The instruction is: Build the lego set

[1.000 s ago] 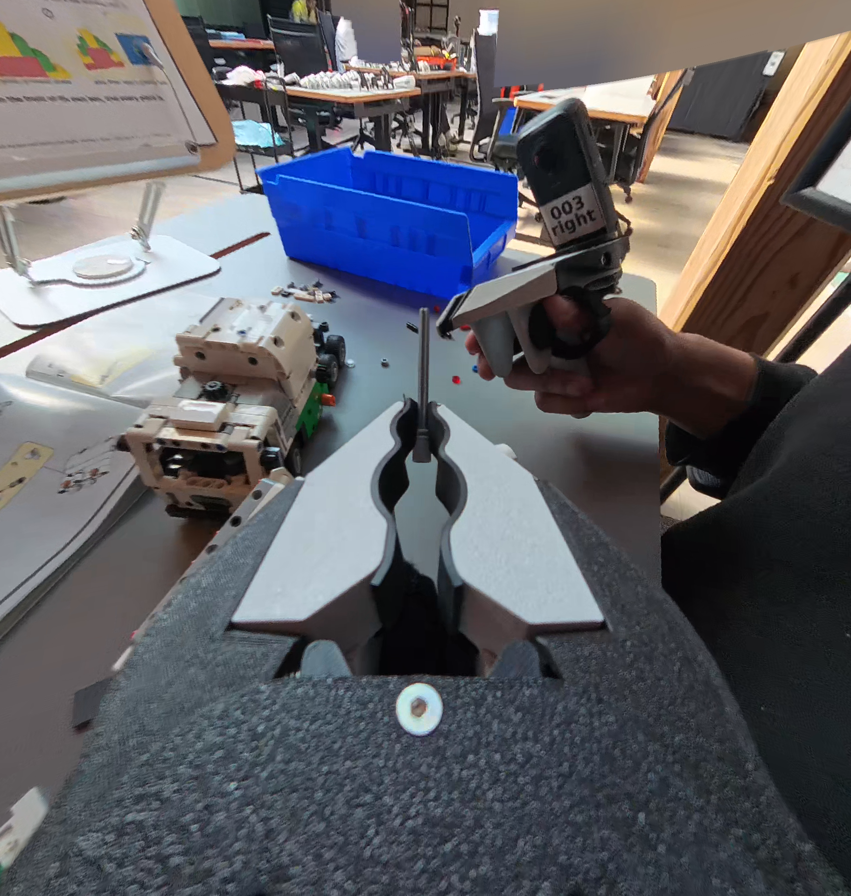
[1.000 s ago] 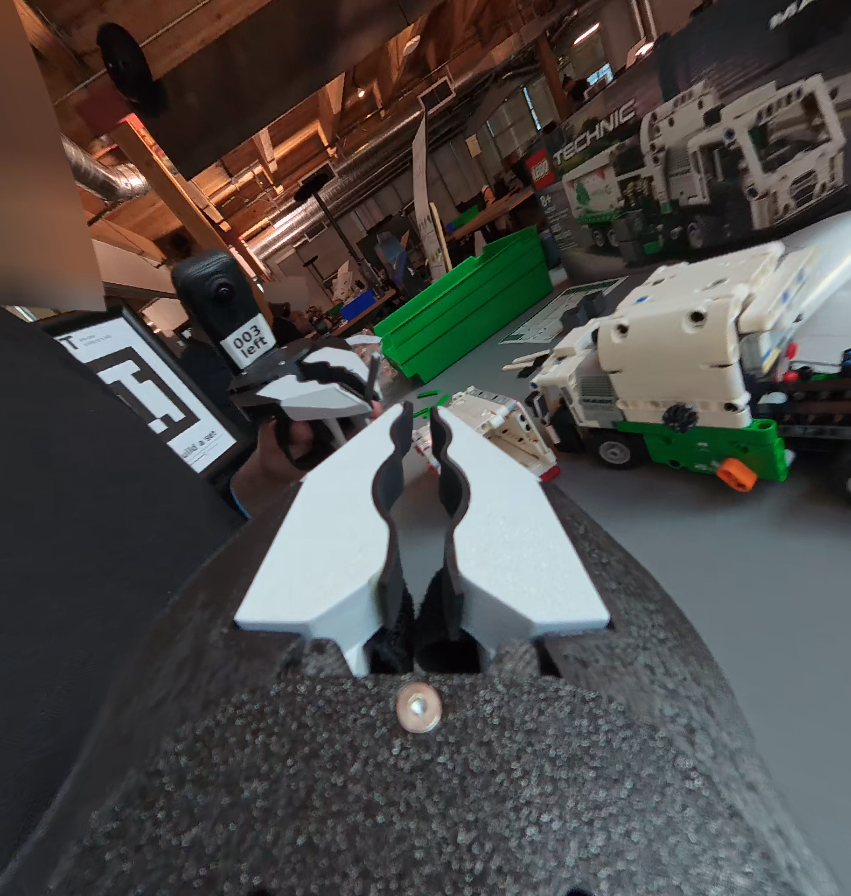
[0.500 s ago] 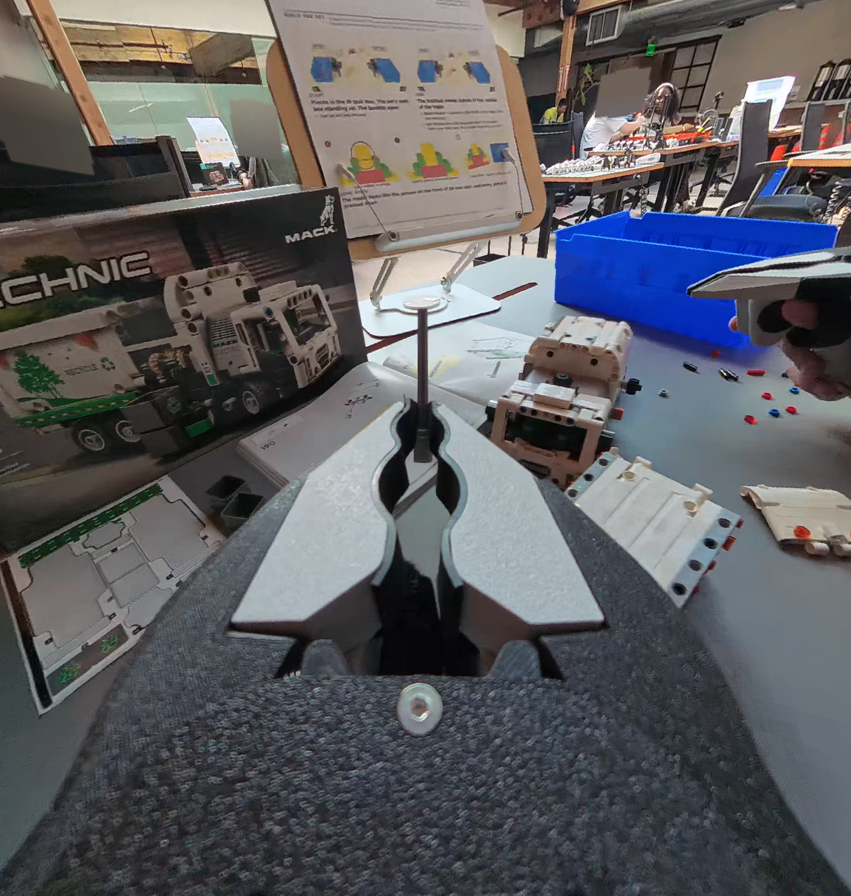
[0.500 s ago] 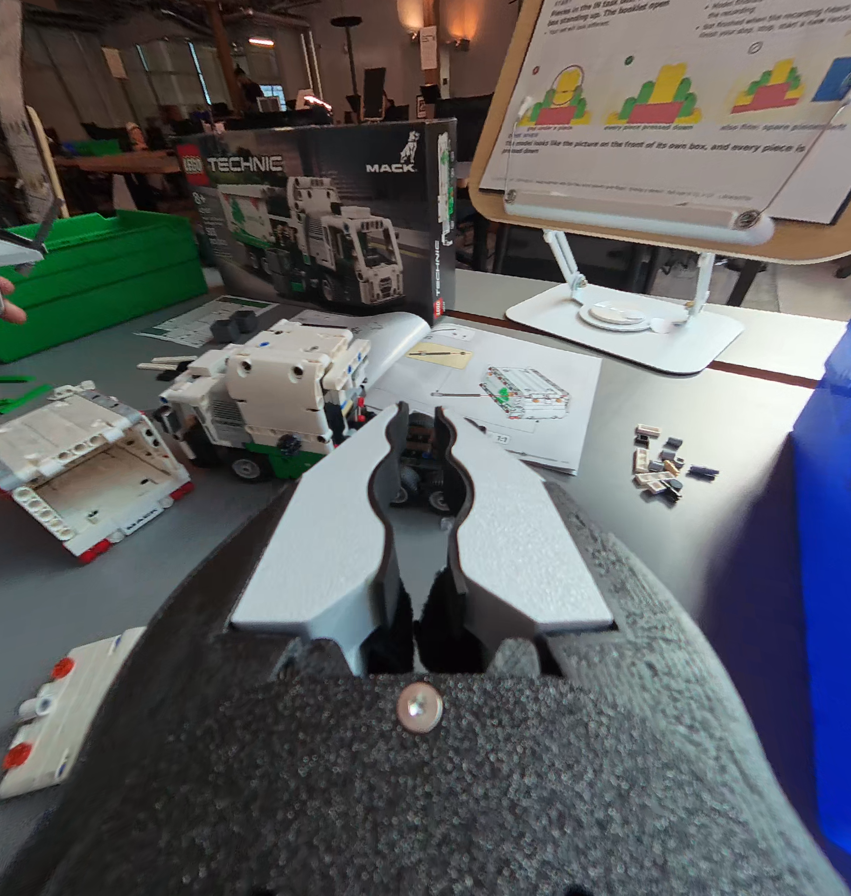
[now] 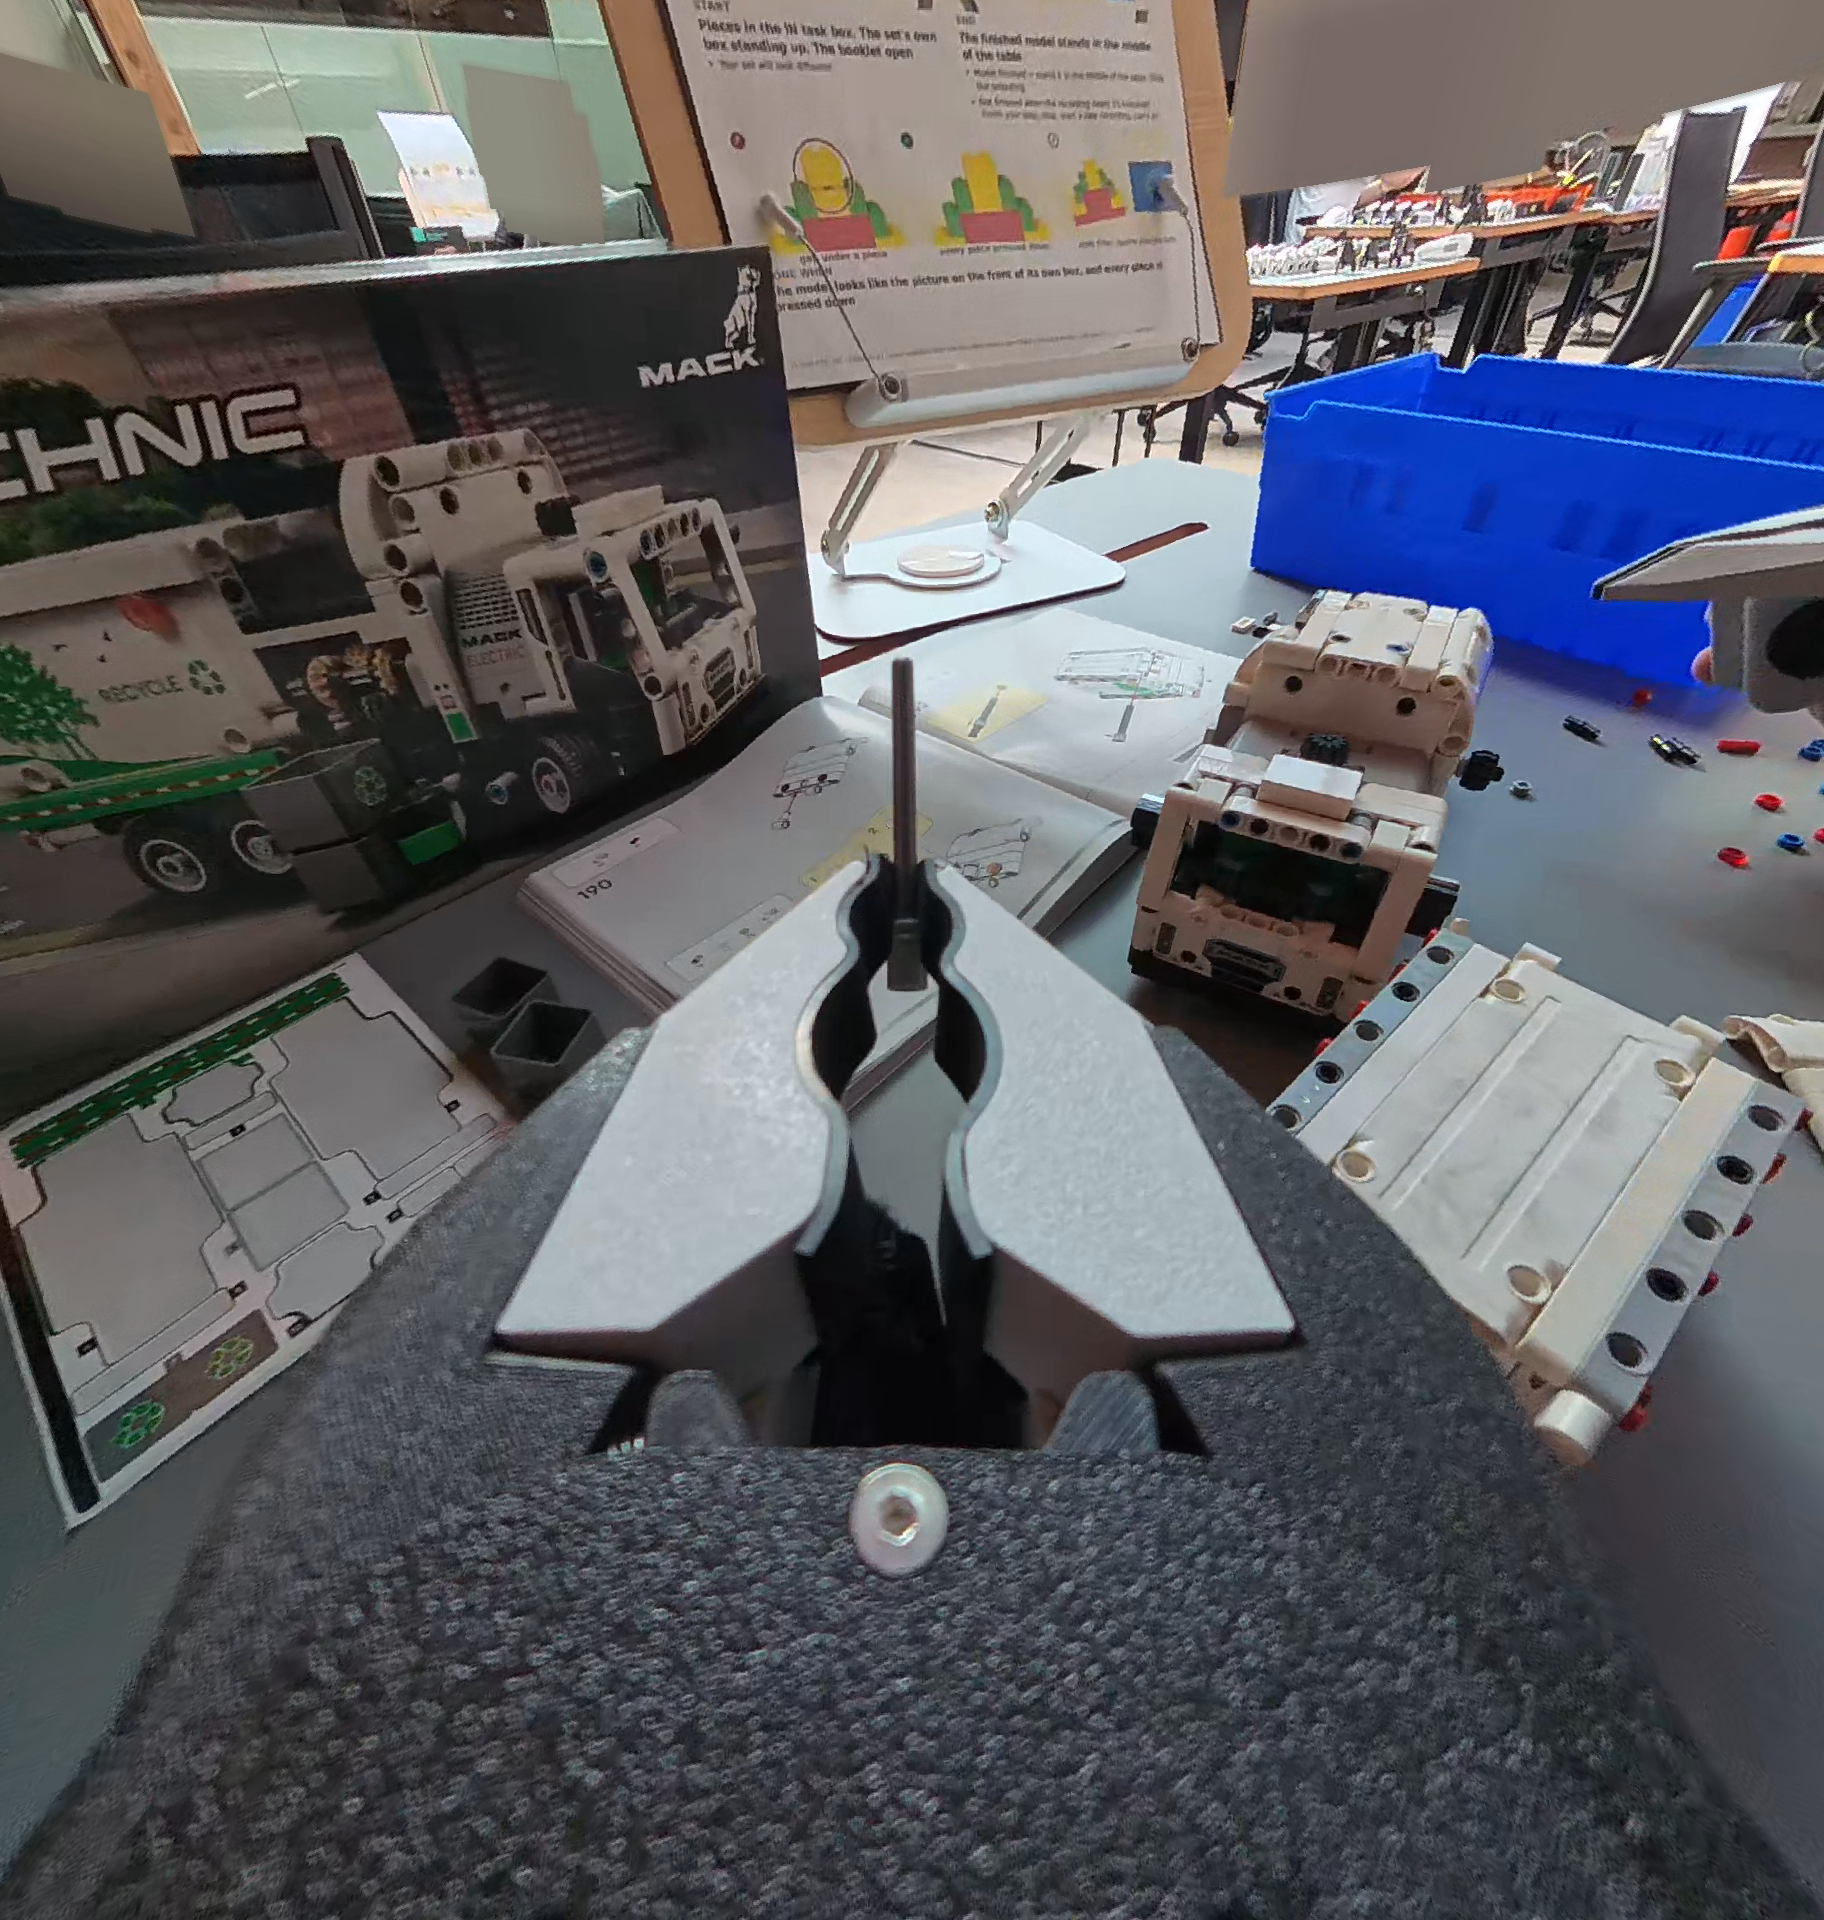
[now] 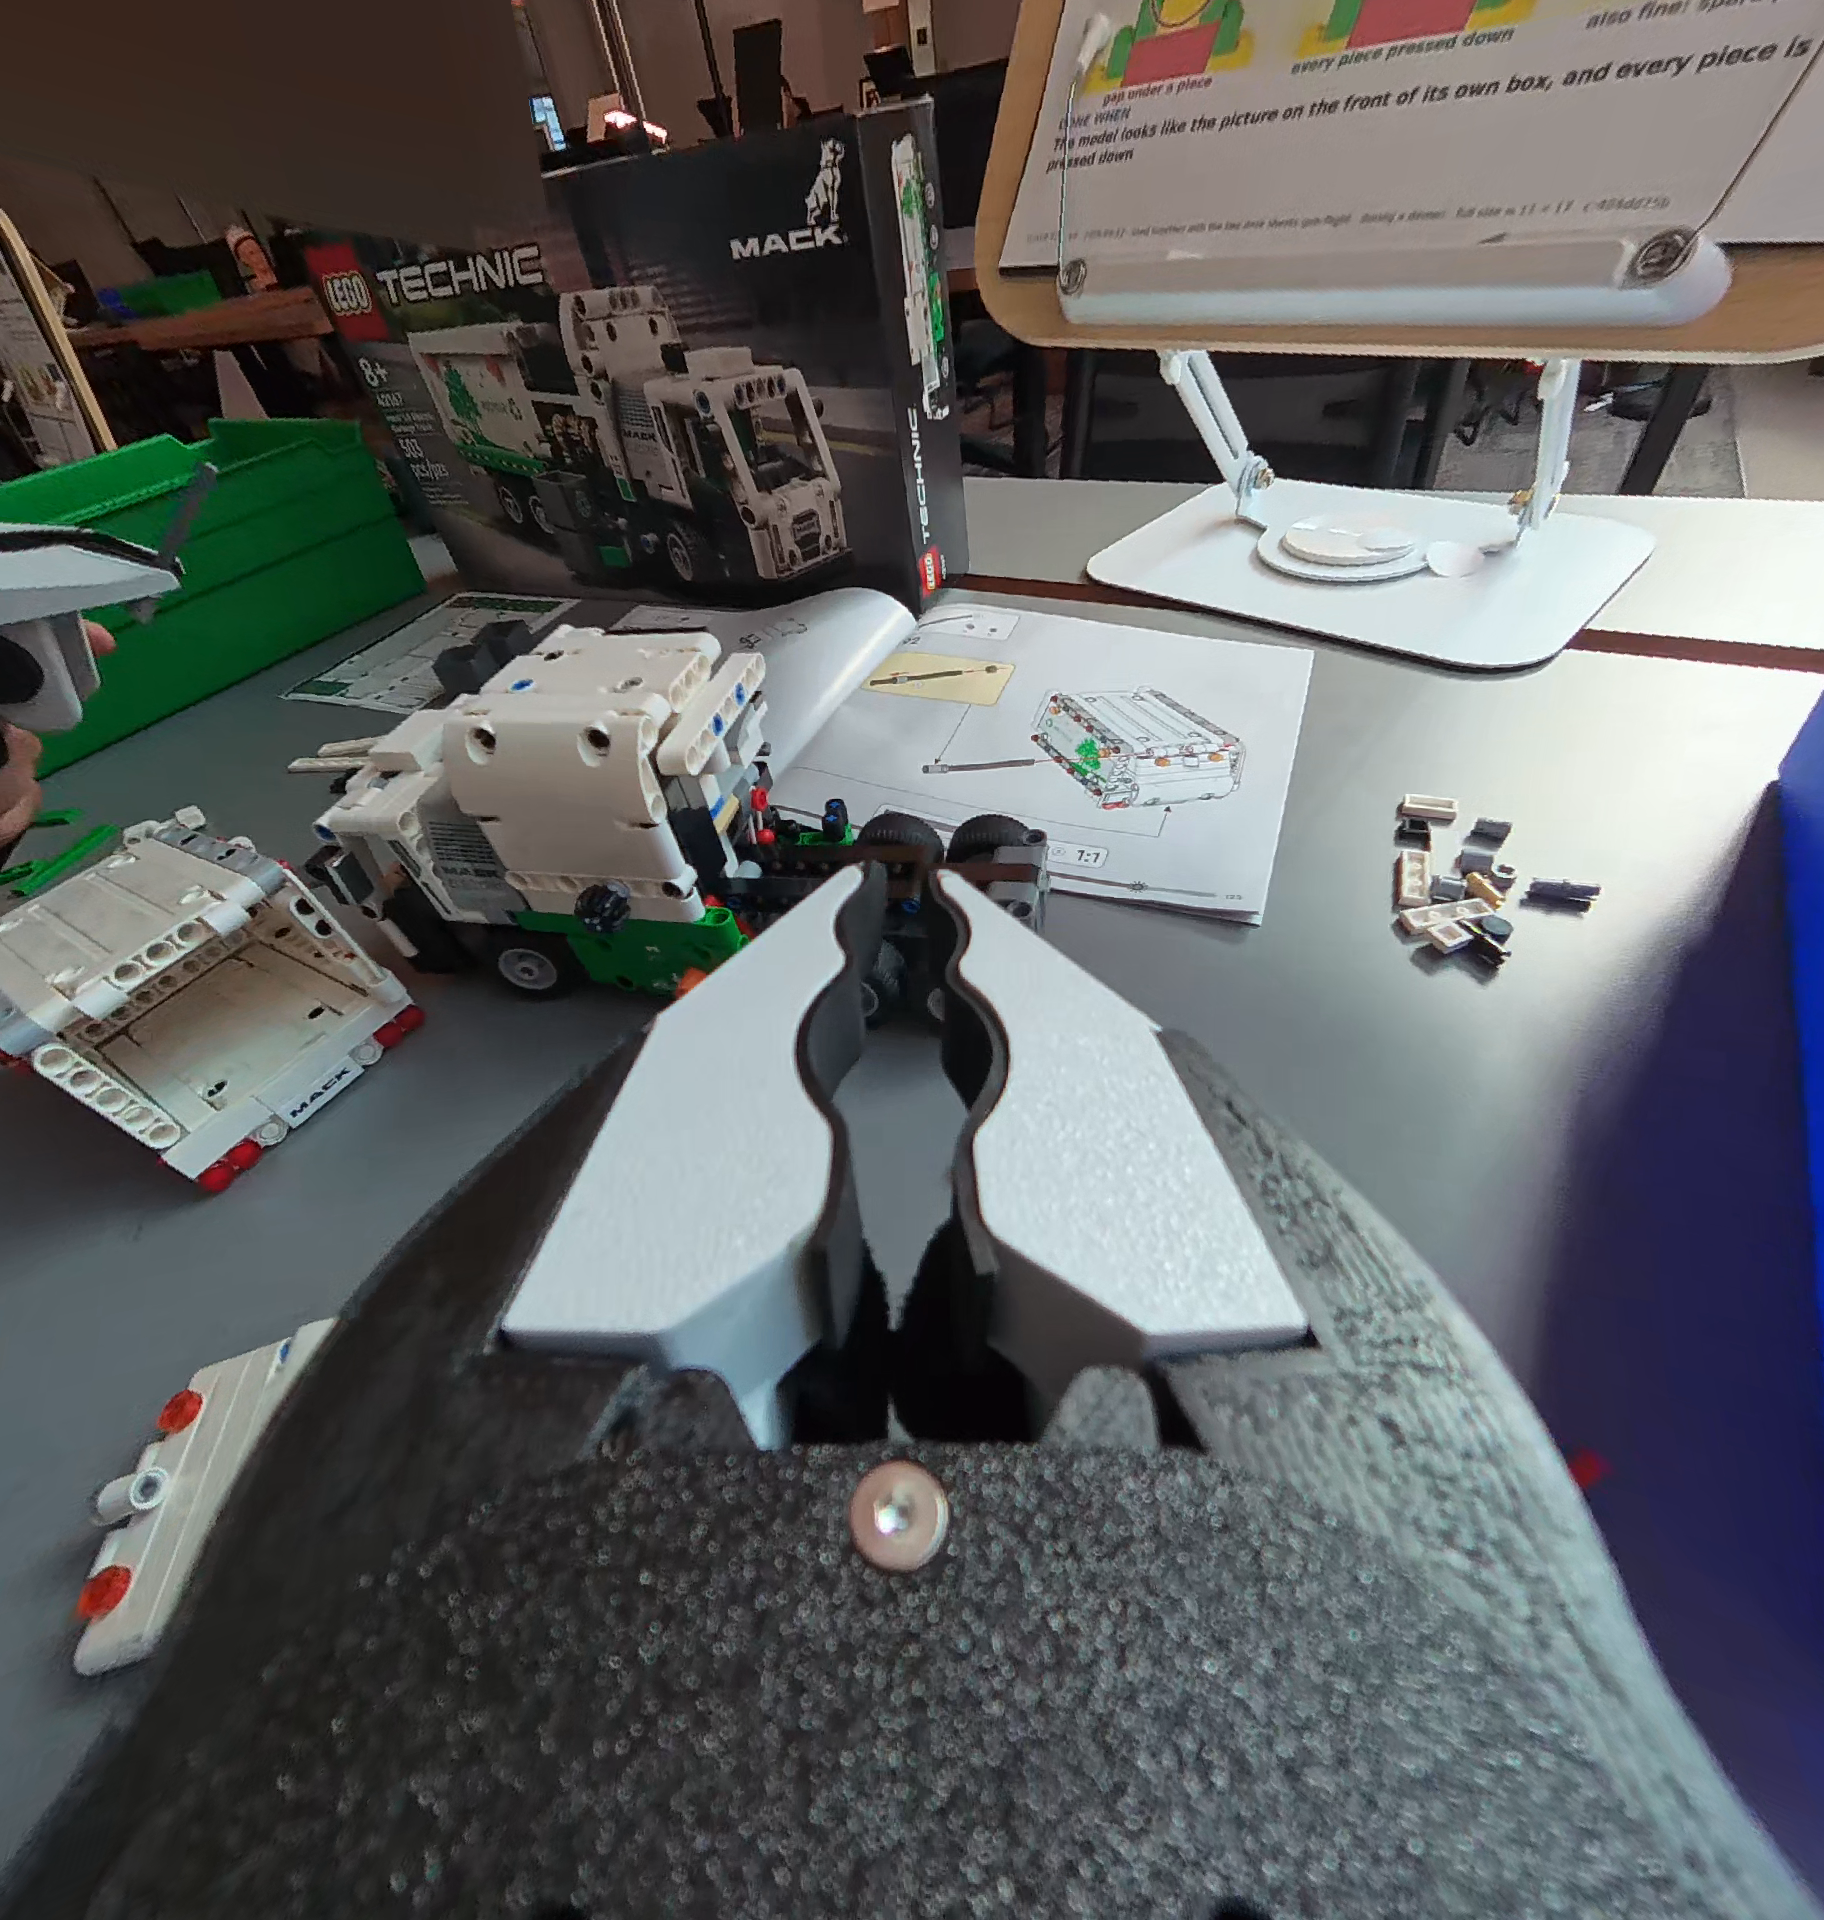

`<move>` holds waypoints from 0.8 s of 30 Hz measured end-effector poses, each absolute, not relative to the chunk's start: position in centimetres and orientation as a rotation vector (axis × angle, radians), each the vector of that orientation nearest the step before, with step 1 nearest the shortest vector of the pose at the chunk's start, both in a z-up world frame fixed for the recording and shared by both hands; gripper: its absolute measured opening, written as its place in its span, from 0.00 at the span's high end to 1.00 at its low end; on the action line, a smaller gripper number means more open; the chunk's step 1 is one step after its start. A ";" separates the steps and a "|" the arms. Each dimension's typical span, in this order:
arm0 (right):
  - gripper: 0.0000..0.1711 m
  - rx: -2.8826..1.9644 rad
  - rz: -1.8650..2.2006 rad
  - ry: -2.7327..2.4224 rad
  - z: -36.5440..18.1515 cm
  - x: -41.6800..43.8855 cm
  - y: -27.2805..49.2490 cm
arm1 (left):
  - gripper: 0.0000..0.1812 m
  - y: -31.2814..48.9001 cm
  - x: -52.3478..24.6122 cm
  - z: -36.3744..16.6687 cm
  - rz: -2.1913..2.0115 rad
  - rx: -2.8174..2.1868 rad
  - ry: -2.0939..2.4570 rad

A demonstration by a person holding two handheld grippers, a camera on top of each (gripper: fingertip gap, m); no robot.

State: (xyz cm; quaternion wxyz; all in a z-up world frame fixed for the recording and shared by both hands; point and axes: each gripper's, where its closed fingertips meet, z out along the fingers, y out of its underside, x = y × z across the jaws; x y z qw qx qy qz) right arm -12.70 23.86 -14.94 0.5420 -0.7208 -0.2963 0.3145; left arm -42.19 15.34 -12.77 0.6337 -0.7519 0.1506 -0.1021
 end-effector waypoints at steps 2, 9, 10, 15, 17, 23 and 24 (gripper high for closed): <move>0.97 -1.724 0.710 -0.723 -15.4 -12.7 23.8 | 0.99 15.4 -41.8 -13.0 -0.240 -1.730 0.358; 0.98 -1.759 0.614 -0.768 -16.5 -12.6 24.0 | 0.99 15.7 -41.0 -14.2 -0.261 -1.767 0.382; 0.98 -1.762 0.611 -0.772 -16.6 -12.7 24.0 | 0.99 15.7 -41.1 -14.4 -0.262 -1.776 0.377; 0.98 -1.768 0.632 -0.772 -16.6 -12.8 24.0 | 0.99 15.8 -41.2 -14.6 -0.254 -1.784 0.376; 0.98 -1.768 0.661 -0.759 -16.5 -12.8 23.9 | 0.99 15.8 -41.1 -14.6 -0.252 -1.786 0.379; 0.98 -1.767 0.690 -0.759 -16.5 -12.9 23.7 | 0.99 15.7 -40.9 -14.7 -0.254 -1.789 0.390; 0.98 -1.765 0.683 -0.766 -16.5 -13.0 23.6 | 0.99 15.7 -40.9 -14.7 -0.247 -1.788 0.392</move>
